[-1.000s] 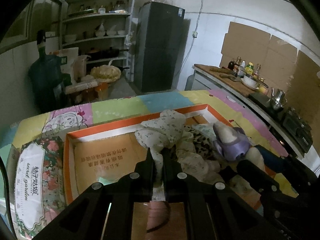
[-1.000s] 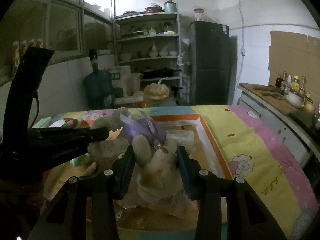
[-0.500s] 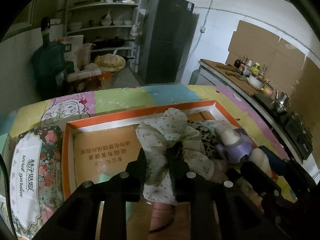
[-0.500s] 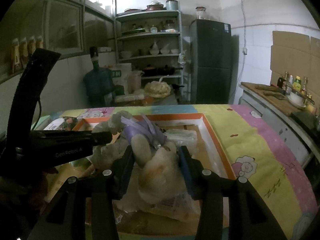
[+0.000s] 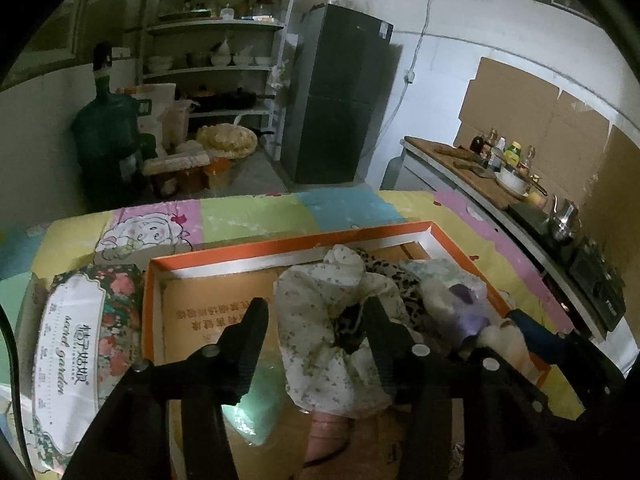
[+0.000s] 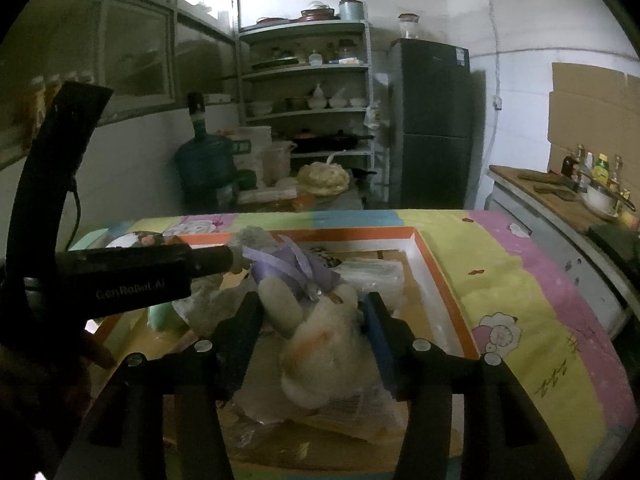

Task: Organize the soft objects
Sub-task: 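Carry the scrunchie cloth and plush bunny over the cardboard box, then open the left gripper to drop the cloth while the right releases the bunny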

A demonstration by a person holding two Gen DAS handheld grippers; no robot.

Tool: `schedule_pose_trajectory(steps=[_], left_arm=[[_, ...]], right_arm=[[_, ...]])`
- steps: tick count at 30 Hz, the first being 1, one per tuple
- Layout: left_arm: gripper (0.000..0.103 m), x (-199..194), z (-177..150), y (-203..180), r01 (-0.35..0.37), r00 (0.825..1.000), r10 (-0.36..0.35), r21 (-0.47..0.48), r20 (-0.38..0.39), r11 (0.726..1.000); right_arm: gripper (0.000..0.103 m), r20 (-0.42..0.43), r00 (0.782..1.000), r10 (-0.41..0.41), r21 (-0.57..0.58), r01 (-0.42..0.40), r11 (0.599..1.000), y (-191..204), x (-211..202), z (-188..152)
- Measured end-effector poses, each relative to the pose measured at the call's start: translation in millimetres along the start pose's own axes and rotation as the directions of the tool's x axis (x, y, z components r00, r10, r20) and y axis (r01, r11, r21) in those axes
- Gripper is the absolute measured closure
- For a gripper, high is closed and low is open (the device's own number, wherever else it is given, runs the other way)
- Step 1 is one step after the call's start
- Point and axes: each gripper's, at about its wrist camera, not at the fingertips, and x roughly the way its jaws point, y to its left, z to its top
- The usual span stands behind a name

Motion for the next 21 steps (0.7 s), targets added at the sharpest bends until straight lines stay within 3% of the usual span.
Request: schedule_pose_trajectory(steps=[8,21], left_arm=[[0.053,-12,3,1,-0.004,1.000,0.004,-0.004,0.027,1.000],[0.053,-38,2,1,-0.010,0.997,0.010,0.008,0.075,1.000]], right_arm=[[0.039,0.005,1.000,0.020,0.009,-0.020,1.000,2,-3,0],[0.035,0.036,0.999,0.032,0.027,-0.033,0.999,4,-23,0]])
